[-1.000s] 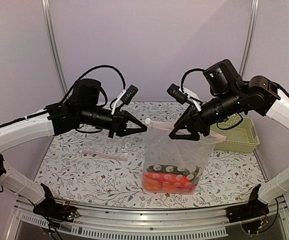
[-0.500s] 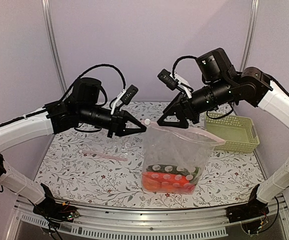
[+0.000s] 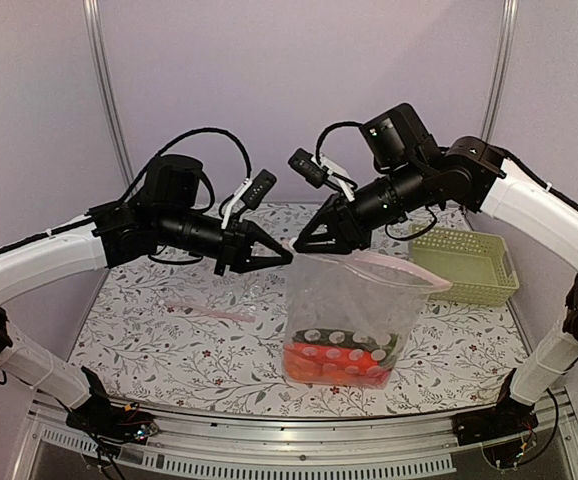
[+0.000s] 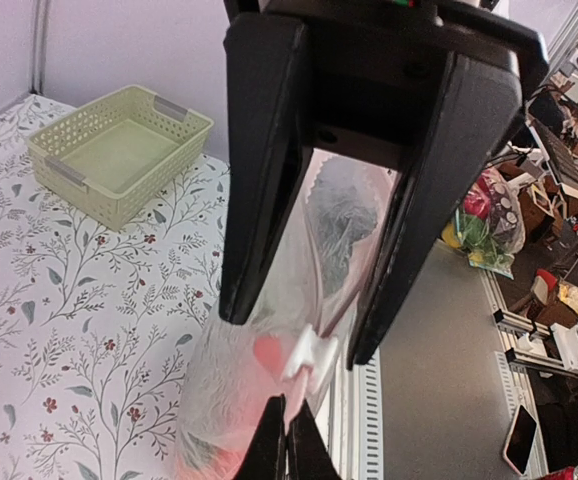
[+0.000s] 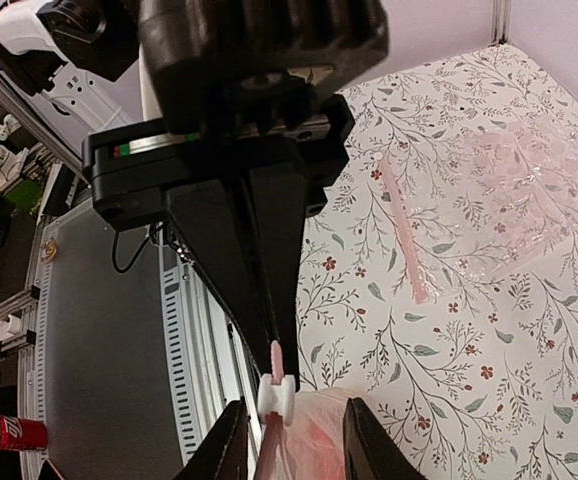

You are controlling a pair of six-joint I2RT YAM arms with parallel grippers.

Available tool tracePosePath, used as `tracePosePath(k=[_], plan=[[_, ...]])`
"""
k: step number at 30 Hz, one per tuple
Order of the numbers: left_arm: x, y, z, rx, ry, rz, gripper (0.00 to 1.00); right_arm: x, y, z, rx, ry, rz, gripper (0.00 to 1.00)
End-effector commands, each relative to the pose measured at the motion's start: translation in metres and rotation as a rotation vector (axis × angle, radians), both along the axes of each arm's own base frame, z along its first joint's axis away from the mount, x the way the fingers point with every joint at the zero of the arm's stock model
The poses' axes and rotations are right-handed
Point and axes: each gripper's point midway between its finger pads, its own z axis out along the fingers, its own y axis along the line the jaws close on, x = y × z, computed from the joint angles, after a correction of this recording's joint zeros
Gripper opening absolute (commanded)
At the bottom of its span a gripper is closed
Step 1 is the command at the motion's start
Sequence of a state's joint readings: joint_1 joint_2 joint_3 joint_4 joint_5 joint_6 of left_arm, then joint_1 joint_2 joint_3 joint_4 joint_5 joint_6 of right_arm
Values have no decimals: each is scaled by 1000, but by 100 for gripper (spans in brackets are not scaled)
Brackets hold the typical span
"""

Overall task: Place the food in the zip-top bag and seal the zipper
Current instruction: Hold the zipper from the zipper food storage bag.

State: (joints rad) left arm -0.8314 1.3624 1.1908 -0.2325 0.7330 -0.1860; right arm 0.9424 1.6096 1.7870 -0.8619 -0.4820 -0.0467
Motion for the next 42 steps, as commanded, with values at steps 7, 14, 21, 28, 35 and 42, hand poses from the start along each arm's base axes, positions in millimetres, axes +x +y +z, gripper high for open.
tracePosePath(k=[7,14,21,28,35,42], plan=[[1,-3,6,-4,-21,-9,0,-4,13,9,47,5,42,18],[2,-3,6,-3,-19,-7,0,-3,14,5,40,13,43,10],[6,-1,7,0,-38,33,0,-4,11,3,31,10,37,0],[13,3,5,13,-39,78,0,-2,3,2,14,-10,12,0],[13,6,6,0,-37,89,0,0,-7,0,-12,-36,-22,0],[15,10,6,-1,-34,105,0,-1,-15,1,-22,-50,-43,0]])
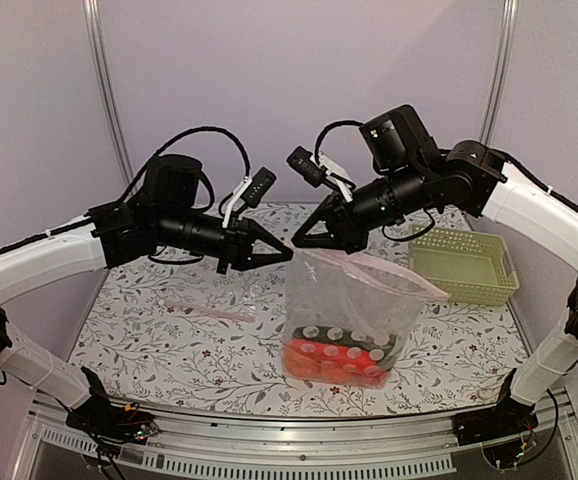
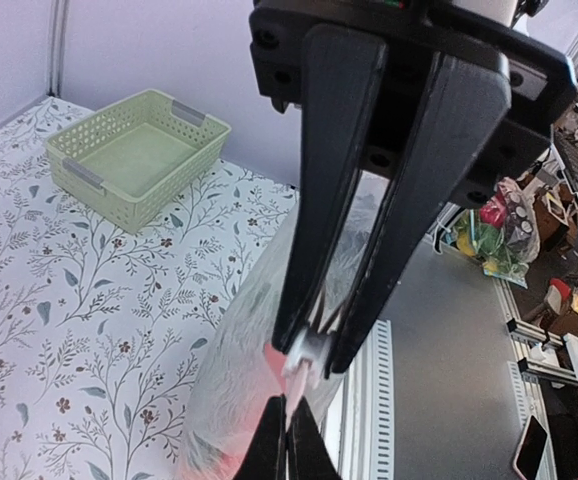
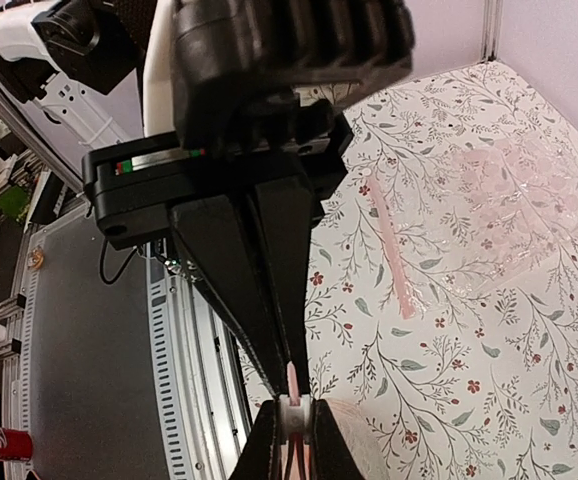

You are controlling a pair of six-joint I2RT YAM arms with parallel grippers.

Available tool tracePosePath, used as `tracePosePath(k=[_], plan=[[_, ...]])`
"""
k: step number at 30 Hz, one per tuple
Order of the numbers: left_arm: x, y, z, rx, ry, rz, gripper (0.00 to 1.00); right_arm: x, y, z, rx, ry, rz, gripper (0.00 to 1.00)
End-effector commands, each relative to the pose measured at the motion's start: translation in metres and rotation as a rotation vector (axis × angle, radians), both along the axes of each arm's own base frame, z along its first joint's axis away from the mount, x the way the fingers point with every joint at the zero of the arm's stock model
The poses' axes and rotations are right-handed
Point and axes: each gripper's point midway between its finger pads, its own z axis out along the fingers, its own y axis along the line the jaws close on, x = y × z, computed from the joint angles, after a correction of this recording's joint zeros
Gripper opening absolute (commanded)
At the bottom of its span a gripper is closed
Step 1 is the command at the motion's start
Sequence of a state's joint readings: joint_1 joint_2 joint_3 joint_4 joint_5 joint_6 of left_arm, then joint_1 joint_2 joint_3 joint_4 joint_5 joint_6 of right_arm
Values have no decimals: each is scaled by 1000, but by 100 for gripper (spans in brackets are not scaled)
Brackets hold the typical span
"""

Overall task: Place the food in the zip-top bag and seal the zipper
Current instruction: Hold the zipper food storage bag at the center of the board.

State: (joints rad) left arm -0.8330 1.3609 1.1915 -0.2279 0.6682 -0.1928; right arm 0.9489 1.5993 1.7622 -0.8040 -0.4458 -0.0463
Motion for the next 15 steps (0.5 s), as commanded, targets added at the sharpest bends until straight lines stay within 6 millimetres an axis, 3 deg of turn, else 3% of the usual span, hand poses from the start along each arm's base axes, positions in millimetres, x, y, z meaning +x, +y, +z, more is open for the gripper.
tracePosePath(k=[1,15], plan=[[5,10,6,-12,-18,46,0,-7,-20,-2,-48,-8,-28,0],[3,13,9,-21,-7,30,0,-9,-28,-4,-58,-8,-46,0]])
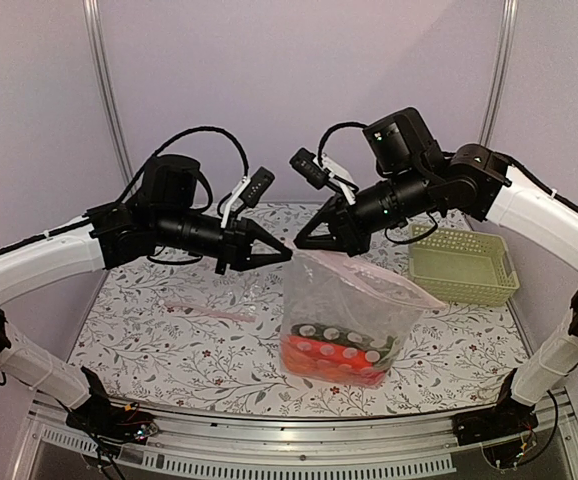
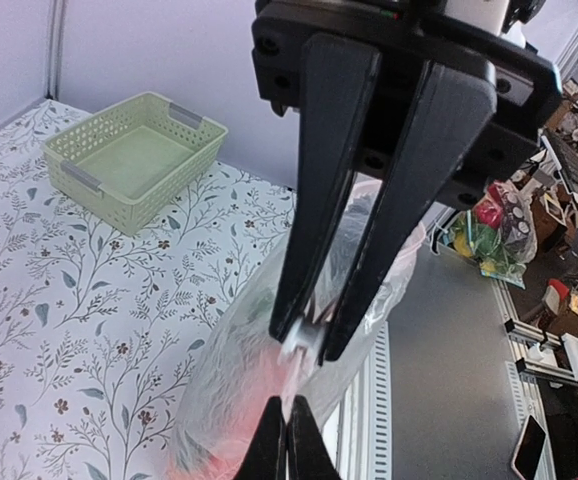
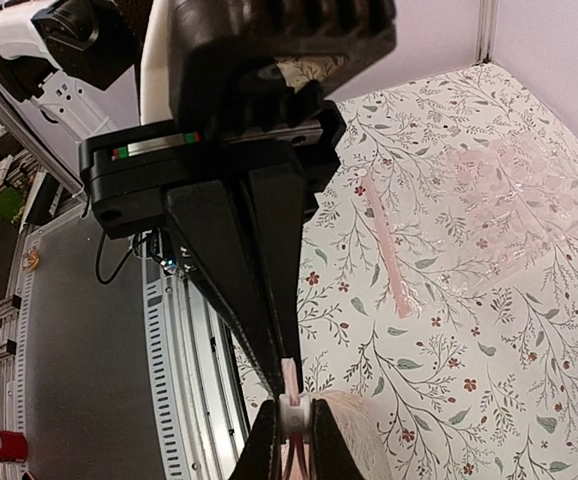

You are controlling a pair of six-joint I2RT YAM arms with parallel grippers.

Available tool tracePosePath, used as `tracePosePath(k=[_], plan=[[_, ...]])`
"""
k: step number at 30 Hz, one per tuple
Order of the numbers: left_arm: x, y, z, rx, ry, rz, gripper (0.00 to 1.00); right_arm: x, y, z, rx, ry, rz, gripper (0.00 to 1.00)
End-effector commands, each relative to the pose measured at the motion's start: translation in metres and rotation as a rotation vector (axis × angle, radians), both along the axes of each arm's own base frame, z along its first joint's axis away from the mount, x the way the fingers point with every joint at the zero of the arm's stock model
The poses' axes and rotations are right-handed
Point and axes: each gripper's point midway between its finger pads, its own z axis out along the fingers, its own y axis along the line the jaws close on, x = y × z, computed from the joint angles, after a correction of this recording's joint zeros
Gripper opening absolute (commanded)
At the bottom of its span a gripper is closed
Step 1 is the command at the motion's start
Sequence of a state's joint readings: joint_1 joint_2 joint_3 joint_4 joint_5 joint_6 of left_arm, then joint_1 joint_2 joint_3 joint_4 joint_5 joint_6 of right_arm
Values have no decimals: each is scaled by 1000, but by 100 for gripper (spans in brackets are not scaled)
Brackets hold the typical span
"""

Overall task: Place the food in the zip-top bag and seal the zipper
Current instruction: Hold the zipper food storage bag at the center of the board.

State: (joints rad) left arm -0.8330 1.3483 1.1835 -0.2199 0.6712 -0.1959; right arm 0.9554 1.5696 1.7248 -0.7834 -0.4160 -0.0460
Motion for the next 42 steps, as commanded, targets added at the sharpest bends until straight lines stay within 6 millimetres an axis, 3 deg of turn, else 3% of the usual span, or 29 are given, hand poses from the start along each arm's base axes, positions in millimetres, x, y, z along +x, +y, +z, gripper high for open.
tracePosePath(k=[1,5,8,13,19,26,34,42], plan=[[3,10,6,-14,1,19,0,-9,-24,-3,-55,16,-27,0],[-1,6,11,-31,14,-22,41,-16,-18,1,-23,40,13,0],[-2,5,15,-39,6,-38,50,-18,-15,3,-6,51,31,0],[-5,2,21,-48,3,-70,48,-17,-13,2,-7,53,36,0],[-3,-3,20,-44,16,-88,34,-18,-12,-1,-10,60,39,0],[1,-8,20,-44,21,-96,29,-17,-12,-1,-12,60,41,0],[1,-10,21,-48,21,-105,15,-17,-11,-3,-18,61,43,0],[-1,-11,20,-47,30,-119,12,-16,-11,-4,-21,59,41,0]])
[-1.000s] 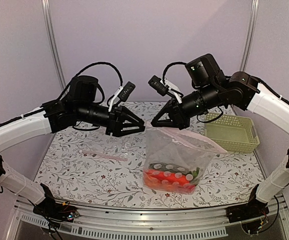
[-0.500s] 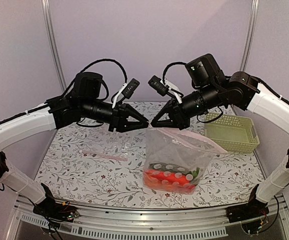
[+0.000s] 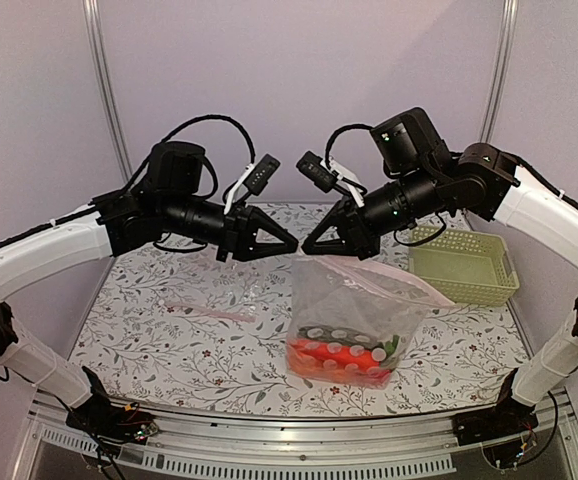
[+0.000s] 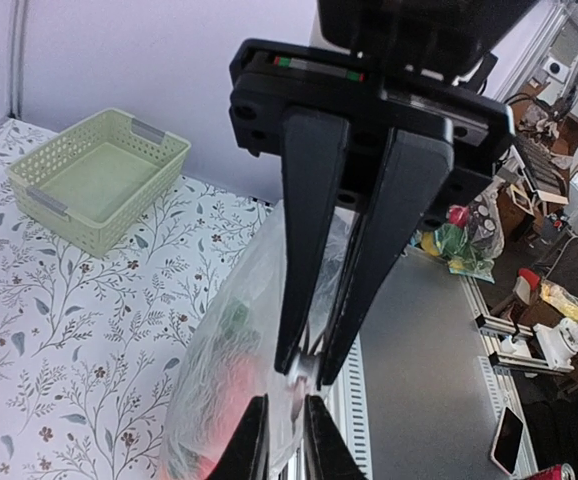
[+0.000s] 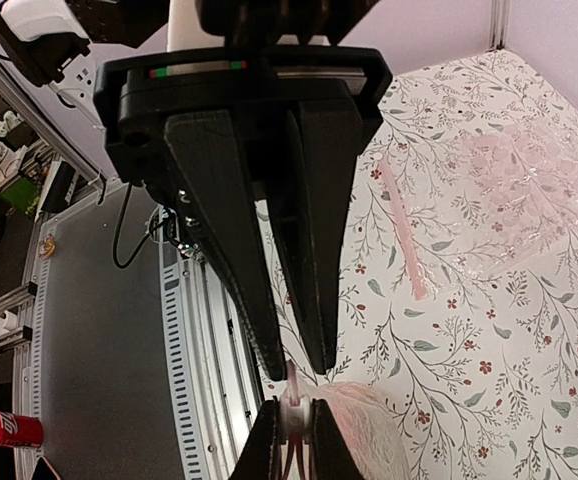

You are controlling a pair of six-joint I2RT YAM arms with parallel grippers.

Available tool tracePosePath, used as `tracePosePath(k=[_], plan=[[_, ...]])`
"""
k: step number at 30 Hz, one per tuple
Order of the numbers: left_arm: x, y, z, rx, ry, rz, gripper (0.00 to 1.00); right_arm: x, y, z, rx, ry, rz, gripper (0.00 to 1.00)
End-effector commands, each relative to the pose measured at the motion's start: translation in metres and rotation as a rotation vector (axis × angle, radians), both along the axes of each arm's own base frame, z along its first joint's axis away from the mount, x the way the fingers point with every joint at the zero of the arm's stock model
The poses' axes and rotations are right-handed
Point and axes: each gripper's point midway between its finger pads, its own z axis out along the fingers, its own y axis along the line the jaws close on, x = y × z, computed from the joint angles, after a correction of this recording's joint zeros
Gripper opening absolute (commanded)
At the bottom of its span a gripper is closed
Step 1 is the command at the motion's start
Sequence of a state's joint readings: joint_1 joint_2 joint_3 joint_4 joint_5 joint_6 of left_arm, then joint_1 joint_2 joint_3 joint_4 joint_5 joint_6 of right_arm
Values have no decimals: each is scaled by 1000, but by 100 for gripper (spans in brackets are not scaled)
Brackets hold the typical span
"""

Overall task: Place the food in the zip-top bag and seal the zipper
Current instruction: Hold the zipper food storage bag at the center of the board.

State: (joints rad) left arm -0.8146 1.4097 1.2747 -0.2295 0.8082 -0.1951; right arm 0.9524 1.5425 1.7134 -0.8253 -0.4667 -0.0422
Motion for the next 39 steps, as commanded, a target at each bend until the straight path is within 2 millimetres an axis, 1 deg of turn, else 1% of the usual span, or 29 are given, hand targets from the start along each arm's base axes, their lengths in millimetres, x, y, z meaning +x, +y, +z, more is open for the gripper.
tracePosePath(k=[1,4,12,17,22,26,31,39], plan=[[3,-2,-1,4,9,-12,12,-2,-3,-5,-18,16,7,0],[3,-3,-1,4,11,-14,12,-3,-2,-5,-19,17,8,0],[1,-4,0,-3,9,-32,0,-2,-3,-5,-21,16,7,0],[-2,-4,0,-6,9,-44,0,0,-3,-8,-31,12,-4,0],[2,0,2,-14,-20,1,0,3,-7,-10,-51,2,-28,0],[6,5,5,-25,-42,43,0,5,-10,-16,-77,3,-40,0],[9,10,4,-26,-47,73,0,5,-15,-20,-100,3,-54,0],[12,17,5,-31,-48,96,0,3,-26,-17,-100,-10,-80,0]])
